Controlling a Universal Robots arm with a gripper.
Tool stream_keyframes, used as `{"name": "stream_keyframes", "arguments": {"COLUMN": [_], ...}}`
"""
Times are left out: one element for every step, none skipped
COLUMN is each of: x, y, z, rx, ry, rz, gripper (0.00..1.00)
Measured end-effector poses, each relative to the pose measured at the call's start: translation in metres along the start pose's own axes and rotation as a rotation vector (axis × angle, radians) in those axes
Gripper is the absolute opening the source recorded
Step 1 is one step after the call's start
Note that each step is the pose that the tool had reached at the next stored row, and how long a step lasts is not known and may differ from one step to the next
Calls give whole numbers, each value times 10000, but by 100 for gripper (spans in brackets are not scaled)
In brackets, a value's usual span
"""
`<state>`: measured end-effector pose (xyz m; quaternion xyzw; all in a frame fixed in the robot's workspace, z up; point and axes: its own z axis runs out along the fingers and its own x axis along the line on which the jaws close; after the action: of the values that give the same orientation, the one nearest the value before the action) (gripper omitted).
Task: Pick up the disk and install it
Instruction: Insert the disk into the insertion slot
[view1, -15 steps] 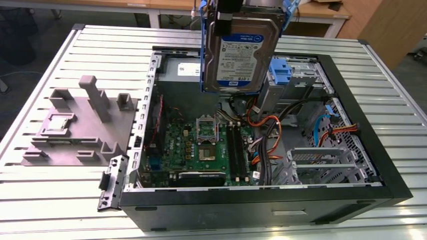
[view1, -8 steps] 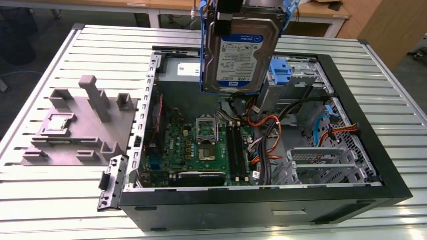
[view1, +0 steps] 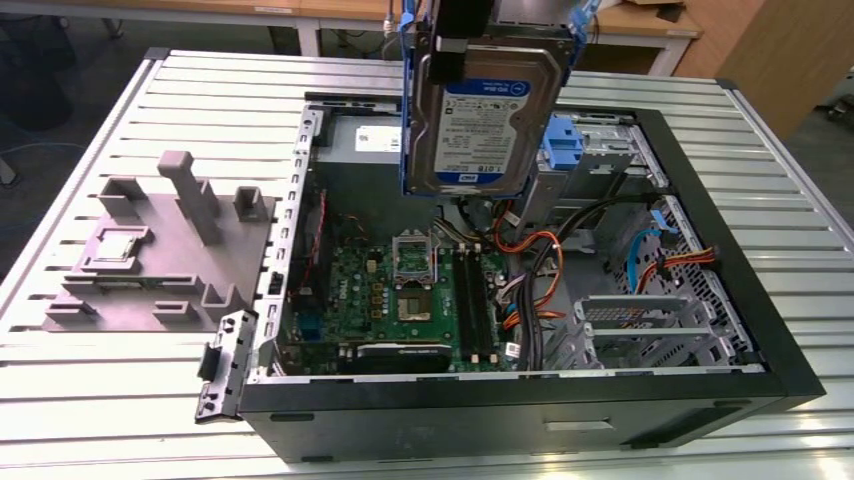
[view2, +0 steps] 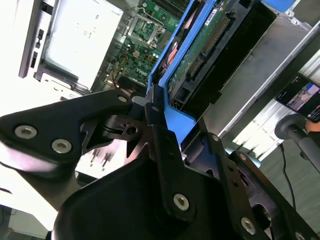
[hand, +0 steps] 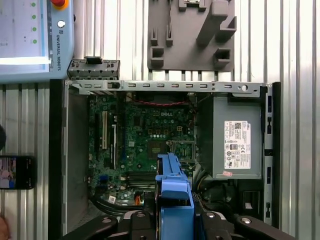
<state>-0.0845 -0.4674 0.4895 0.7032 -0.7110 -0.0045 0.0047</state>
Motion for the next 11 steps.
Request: {"name": "stream_keyframes", "arguments": {"x": [23,41,59,64,68,72,73,74,76,77,79], "y": [-2,-8,-40,-64,-89,-111,-133,-155,-177,-195,-208], "z": [2,6,10,12,13,14,17,17,19,21,23], "rx": [-1,-1,-1,-1,-1,-2,-1,-1,-1,-1,-1], "ry": [1,0,0,0,1,2,-1,1,1,-1,0], "rz": [0,0,1,1,1,0,-1,0,0,0,1], "gripper": [36,36,36,36,36,36,36,36,36,36,36]}}
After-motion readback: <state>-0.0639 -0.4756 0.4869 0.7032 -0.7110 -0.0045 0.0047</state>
